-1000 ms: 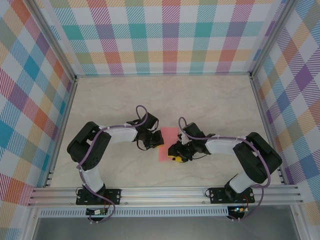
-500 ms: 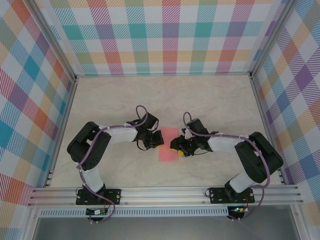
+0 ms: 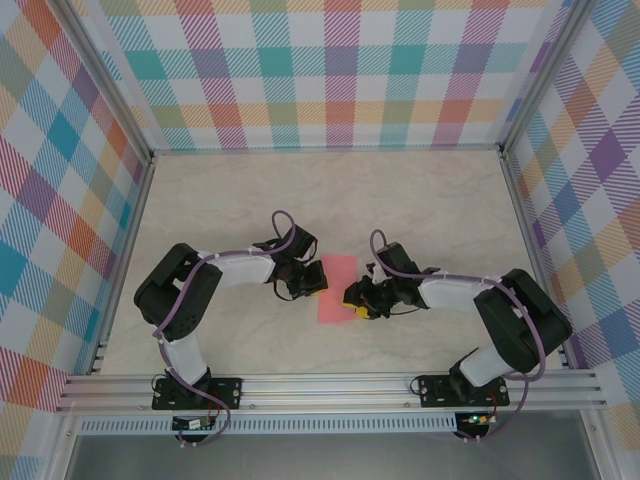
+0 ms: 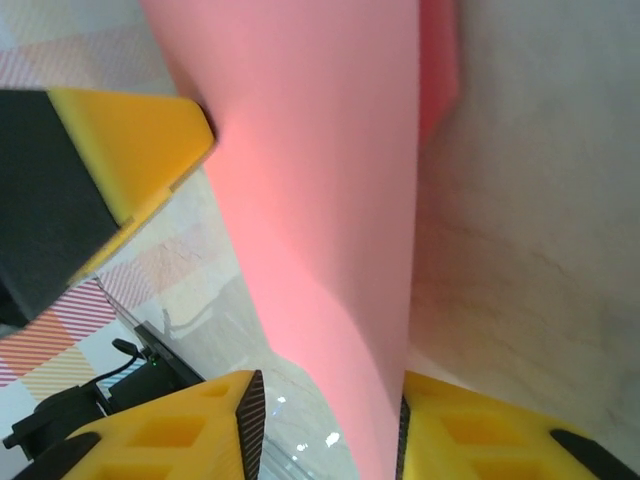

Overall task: Fold a paper plane with a square sheet of paper (pick it up from the middle)
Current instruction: Third fold the triangle at the center of the table.

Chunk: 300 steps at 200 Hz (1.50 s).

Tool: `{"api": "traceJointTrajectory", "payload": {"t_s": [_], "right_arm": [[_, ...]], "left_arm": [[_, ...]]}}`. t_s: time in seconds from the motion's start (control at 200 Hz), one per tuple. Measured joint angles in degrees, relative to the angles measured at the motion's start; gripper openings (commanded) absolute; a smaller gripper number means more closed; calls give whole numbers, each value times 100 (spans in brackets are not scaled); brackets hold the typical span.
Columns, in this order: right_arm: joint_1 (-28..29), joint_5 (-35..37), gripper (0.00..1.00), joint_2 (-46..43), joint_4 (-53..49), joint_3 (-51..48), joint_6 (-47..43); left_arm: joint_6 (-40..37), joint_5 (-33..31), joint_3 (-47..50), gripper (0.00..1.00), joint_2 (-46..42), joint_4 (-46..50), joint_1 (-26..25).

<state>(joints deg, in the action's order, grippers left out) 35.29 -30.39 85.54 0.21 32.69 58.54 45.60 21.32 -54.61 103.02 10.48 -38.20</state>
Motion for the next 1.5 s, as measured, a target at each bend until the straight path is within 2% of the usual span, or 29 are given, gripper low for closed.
{"api": "traceJointTrajectory", "payload": {"t_s": [0.335, 0.73, 0.975, 1.155, 1.305, 1.5], "right_arm": [[2, 140, 16, -610, -166, -214, 667], [101, 118, 16, -485, -352, -210, 852], [116, 125, 3, -485, -505, -170, 872], [116, 127, 2, -485, -778, 59, 807], [116, 125, 2, -435, -1012, 260, 678], [116, 129, 2, -337, -1279, 435, 546]], "left_arm": [[0, 0, 0, 6, -2, 0, 0], [-2, 0, 2, 6, -11, 0, -2], [0, 4, 13, 6, -35, -31, -4], [0, 52, 481, 7, -455, -542, -4], [-42, 48, 481, 8, -901, -857, -4], [-157, 37, 157, 6, -695, -922, -2]]}}
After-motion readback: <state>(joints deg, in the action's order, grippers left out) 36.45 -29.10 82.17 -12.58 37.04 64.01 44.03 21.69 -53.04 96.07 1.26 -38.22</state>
